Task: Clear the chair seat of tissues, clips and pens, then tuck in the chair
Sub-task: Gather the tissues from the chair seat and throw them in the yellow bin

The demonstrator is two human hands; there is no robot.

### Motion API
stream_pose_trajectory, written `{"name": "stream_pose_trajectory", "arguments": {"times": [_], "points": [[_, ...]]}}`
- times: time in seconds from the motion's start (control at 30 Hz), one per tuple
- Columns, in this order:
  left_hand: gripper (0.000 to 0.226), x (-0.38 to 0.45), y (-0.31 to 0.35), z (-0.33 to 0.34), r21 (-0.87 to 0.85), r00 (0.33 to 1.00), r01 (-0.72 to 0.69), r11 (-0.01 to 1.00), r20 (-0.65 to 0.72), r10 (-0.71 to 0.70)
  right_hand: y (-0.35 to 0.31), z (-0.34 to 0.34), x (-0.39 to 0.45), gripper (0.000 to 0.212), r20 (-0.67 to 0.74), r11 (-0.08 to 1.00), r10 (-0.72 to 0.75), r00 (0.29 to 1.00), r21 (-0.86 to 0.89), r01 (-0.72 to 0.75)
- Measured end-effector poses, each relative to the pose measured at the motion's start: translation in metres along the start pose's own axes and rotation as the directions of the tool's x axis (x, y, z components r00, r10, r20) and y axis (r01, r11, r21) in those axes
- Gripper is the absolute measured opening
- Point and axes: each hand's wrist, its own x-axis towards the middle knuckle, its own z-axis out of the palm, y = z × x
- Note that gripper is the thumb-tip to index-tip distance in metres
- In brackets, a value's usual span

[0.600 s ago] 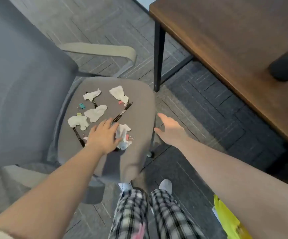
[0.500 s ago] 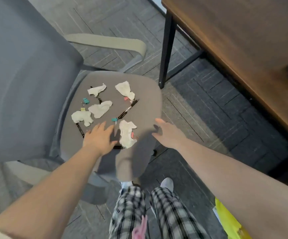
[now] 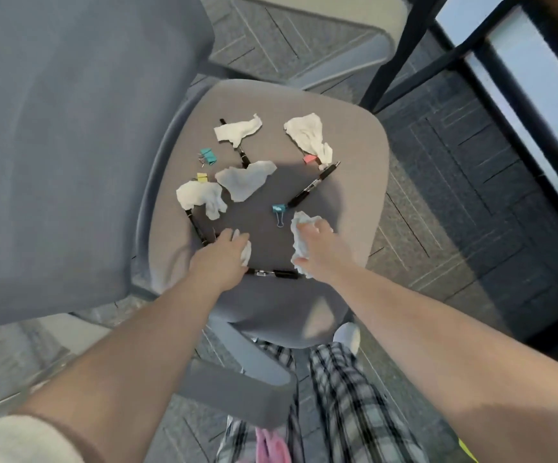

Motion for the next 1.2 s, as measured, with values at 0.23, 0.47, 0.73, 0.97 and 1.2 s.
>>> {"name": "stream_pose_trajectory", "arguments": {"times": [0.23, 0.47, 0.73, 0.97, 1.2], "points": [[0.039, 0.02, -0.015, 0.018, -0.102, 0.998, -0.069, 0.992, -0.01, 0.069, -0.005, 0.011, 0.022, 0.04, 0.098, 0.988, 0.112, 0.989, 0.095, -0.122], [0.023, 0.023, -0.011, -0.016, -0.202, 0.958, -0.037, 0.979, -0.286, -0.023, -0.024, -0.021, 0.027, 0.016, -0.159, 0.967, 0.175, 0.972, 0.212, -0.14], [0.064, 0.059, -0.038, -0.043, -0.444, 0.898, 0.198, 0.874, -0.274, -0.343, -0.03, -0.066, 0.087, 0.018, -0.303, 0.894, 0.32, 0.898, 0.411, -0.18], [0.049, 0.081, -0.043, -0.039, -0.548, 0.88, 0.281, 0.788, -0.181, -0.44, -0.029, -0.077, 0.135, 0.049, -0.293, 0.866, 0.422, 0.858, 0.409, -0.286], [0.028, 0.078, -0.042, -0.044, -0.431, 0.836, 0.249, 0.867, -0.356, -0.417, -0.027, -0.079, 0.136, 0.027, -0.318, 0.892, 0.408, 0.856, 0.337, -0.301]]}}
